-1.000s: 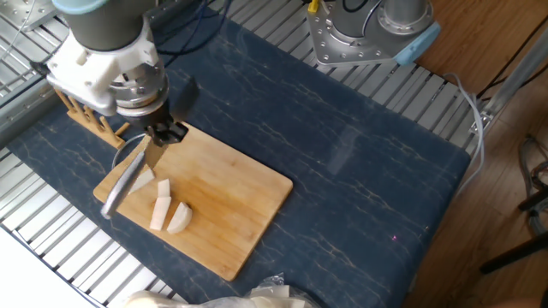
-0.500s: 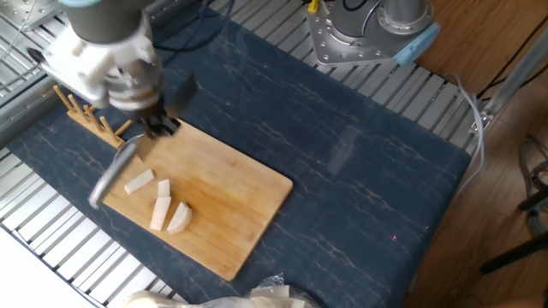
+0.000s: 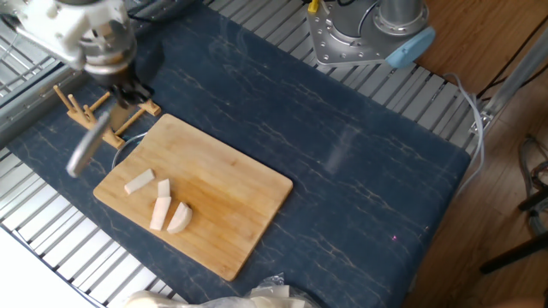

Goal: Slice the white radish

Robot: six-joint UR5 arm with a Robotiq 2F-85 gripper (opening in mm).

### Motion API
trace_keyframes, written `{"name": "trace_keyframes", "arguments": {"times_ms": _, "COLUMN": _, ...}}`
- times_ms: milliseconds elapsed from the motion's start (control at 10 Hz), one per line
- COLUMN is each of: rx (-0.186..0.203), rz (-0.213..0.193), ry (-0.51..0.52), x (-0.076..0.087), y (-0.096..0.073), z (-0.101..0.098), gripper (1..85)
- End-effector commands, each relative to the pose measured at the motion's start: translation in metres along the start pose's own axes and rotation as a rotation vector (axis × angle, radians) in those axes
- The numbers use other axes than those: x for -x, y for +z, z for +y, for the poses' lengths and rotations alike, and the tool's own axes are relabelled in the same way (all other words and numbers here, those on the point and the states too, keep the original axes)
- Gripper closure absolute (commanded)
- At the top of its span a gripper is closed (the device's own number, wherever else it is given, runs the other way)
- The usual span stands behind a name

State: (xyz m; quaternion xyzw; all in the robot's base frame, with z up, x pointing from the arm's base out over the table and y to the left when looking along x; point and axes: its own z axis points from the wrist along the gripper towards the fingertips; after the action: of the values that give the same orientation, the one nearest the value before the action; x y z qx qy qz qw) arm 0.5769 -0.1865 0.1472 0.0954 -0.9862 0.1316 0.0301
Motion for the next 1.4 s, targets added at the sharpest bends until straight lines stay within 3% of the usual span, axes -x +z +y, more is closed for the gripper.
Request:
{"name": "trace_keyframes", "arguments": {"times_ms": 0, "rx": 0.03, "rz": 0.035, "ry": 0.084, "x": -0.014, "y": -0.003, "z": 0.005, "gripper": 84.7}}
{"name": "trace_keyframes", "arguments": {"times_ms": 100, "rx": 0.092, "rz": 0.082, "ry": 0.165, "x": -0.017, "y": -0.021, "z": 0.041, "gripper": 84.7}}
{"name": "trace_keyframes", "arguments": {"times_ms": 200, "rx": 0.129, "rz": 0.1, "ry": 0.222, "x": -0.02, "y": -0.022, "z": 0.051, "gripper": 84.7}}
{"name": "trace_keyframes", "arguments": {"times_ms": 300, "rx": 0.162, "rz": 0.076, "ry": 0.283, "x": -0.011, "y": -0.023, "z": 0.059, "gripper": 84.7}}
{"name": "trace_keyframes", "arguments": {"times_ms": 400, "rx": 0.14, "rz": 0.008, "ry": 0.326, "x": 0.006, "y": -0.021, "z": 0.051, "gripper": 84.7}}
{"name": "trace_keyframes", "arguments": {"times_ms": 500, "rx": 0.118, "rz": -0.01, "ry": 0.329, "x": 0.01, "y": -0.021, "z": 0.045, "gripper": 84.7}}
{"name": "trace_keyframes", "arguments": {"times_ms": 800, "rx": 0.044, "rz": -0.004, "ry": 0.199, "x": 0.005, "y": -0.019, "z": 0.026, "gripper": 84.7}}
{"name": "trace_keyframes", "arguments": {"times_ms": 1000, "rx": 0.033, "rz": -0.029, "ry": 0.162, "x": 0.006, "y": -0.01, "z": 0.012, "gripper": 84.7}}
{"name": "trace_keyframes", "arguments": {"times_ms": 1300, "rx": -0.009, "rz": -0.034, "ry": 0.138, "x": -0.007, "y": 0.006, "z": -0.017, "gripper": 84.7}}
